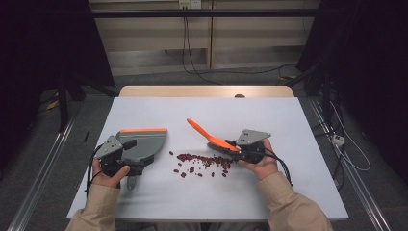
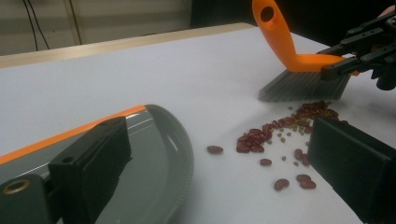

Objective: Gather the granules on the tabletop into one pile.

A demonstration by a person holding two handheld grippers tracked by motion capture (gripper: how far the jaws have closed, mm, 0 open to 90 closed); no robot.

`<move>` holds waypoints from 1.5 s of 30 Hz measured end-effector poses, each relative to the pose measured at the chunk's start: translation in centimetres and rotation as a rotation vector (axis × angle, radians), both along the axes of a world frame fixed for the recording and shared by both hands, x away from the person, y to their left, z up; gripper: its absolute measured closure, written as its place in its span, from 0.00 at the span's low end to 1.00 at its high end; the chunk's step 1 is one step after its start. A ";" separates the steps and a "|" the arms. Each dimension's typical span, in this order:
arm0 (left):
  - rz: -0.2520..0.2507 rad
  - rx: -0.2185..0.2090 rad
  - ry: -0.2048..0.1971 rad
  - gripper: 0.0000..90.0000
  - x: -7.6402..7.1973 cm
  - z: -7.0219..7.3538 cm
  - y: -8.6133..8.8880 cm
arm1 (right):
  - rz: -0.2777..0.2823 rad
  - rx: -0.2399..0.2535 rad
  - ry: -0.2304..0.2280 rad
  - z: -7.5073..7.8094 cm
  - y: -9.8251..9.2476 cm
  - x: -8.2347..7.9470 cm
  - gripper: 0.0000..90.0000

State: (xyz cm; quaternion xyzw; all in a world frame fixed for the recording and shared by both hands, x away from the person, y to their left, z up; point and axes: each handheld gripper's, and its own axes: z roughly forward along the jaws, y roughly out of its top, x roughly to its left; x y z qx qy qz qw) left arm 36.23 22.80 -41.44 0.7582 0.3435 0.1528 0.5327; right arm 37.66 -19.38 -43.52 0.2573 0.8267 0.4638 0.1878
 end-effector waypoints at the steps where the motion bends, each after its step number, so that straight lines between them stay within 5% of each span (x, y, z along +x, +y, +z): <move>1: 0.000 0.000 0.000 0.07 0.0 0.0 0.0 | -0.003 -0.008 -0.006 0.0 0.1 0.0 0.79; 9: 0.004 -0.006 0.001 0.07 0.0 0.0 0.1 | 0.011 0.009 0.008 0.2 1.0 0.3 0.79; 15: 0.004 -0.010 0.000 0.07 0.0 0.0 0.1 | -0.040 0.044 0.002 0.9 0.2 1.3 0.79; 27: 0.004 -0.011 0.005 0.07 0.1 0.0 0.2 | -0.184 0.006 0.121 0.8 -1.0 3.8 0.78; 38: 0.004 -0.011 0.006 0.07 0.1 0.0 0.3 | -0.238 -0.163 0.184 2.6 0.5 5.1 0.76; 45: 0.005 -0.010 0.008 0.07 0.2 0.0 0.4 | -0.322 -0.118 0.239 2.5 0.8 5.3 0.79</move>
